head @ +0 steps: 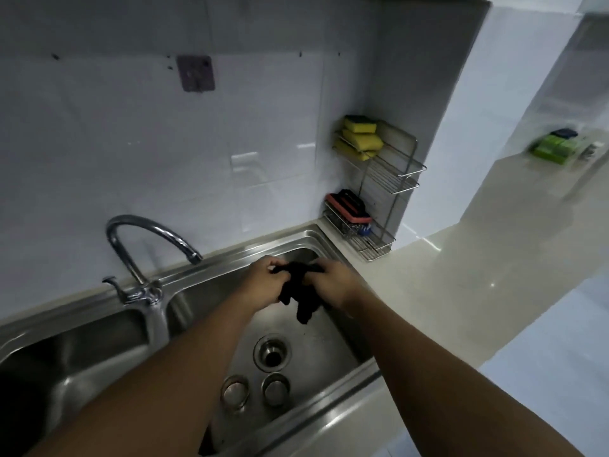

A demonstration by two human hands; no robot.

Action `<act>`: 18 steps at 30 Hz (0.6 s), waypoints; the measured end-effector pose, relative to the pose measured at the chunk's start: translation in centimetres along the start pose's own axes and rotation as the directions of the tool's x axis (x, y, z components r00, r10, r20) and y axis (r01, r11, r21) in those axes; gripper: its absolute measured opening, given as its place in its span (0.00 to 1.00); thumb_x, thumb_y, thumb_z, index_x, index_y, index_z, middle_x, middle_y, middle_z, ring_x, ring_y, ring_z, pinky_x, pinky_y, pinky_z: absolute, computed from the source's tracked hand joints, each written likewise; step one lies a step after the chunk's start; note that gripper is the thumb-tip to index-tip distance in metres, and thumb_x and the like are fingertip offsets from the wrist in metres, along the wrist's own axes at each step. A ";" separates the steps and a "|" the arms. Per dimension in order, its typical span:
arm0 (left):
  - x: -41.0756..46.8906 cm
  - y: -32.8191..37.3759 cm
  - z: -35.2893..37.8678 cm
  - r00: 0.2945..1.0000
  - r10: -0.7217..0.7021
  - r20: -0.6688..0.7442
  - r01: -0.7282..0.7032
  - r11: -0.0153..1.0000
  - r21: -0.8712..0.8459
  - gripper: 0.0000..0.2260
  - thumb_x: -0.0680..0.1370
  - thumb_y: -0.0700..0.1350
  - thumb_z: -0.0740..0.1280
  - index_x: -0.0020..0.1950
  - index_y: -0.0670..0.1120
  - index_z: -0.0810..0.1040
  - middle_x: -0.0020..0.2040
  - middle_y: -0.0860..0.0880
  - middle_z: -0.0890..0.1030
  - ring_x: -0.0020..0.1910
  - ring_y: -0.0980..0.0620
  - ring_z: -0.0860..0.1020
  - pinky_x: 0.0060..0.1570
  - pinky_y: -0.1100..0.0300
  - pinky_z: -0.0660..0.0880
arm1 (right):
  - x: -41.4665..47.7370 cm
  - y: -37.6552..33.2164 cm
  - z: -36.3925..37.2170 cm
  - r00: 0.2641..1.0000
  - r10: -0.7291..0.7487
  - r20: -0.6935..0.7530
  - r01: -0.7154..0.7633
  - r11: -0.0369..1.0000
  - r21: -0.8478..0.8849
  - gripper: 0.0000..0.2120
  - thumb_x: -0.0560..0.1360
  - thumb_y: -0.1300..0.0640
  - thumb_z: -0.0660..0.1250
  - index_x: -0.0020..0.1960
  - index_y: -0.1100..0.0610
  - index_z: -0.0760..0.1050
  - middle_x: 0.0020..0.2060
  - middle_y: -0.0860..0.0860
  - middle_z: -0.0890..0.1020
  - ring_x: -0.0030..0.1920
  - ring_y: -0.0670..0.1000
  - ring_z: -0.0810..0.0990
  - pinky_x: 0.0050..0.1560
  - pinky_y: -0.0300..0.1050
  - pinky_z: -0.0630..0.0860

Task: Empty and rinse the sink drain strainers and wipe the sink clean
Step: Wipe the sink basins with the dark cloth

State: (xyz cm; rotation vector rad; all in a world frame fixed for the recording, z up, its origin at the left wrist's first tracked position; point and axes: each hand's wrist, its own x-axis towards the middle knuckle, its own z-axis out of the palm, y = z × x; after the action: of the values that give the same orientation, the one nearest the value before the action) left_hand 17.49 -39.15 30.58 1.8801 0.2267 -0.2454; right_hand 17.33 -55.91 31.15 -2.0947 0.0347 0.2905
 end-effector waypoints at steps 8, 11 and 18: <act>-4.5 0.4 -9.4 0.995 -0.016 -0.095 0.007 0.995 -0.098 0.08 0.66 0.45 0.67 0.39 0.45 0.84 0.31 0.47 0.81 0.27 0.52 0.77 0.25 0.61 0.70 | -0.7 -6.4 4.5 0.996 0.010 0.092 -0.028 0.981 0.193 0.07 0.60 0.57 0.65 0.36 0.58 0.76 0.25 0.57 0.75 0.21 0.54 0.72 0.21 0.37 0.62; -5.5 0.4 -11.4 0.997 -0.042 -0.069 0.039 0.998 -0.046 0.10 0.62 0.42 0.73 0.42 0.41 0.84 0.31 0.46 0.77 0.27 0.52 0.72 0.25 0.62 0.68 | -1.3 -6.9 5.2 0.994 0.019 0.103 -0.044 0.968 0.246 0.06 0.59 0.57 0.64 0.35 0.58 0.74 0.25 0.57 0.72 0.22 0.54 0.70 0.23 0.40 0.60; -5.9 0.5 -13.1 1.000 0.011 -0.013 -0.012 0.996 -0.092 0.07 0.74 0.46 0.76 0.49 0.46 0.85 0.40 0.49 0.84 0.38 0.53 0.79 0.33 0.64 0.75 | -1.5 -5.3 5.3 0.966 0.032 0.256 -0.098 0.964 0.246 0.15 0.62 0.59 0.71 0.48 0.61 0.81 0.36 0.61 0.81 0.34 0.59 0.79 0.31 0.46 0.75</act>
State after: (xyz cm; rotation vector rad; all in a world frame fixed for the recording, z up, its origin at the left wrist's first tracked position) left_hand 12.73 -27.07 36.77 1.7915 0.2320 -0.2123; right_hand 15.64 -48.76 33.33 -1.7881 -0.0087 0.5597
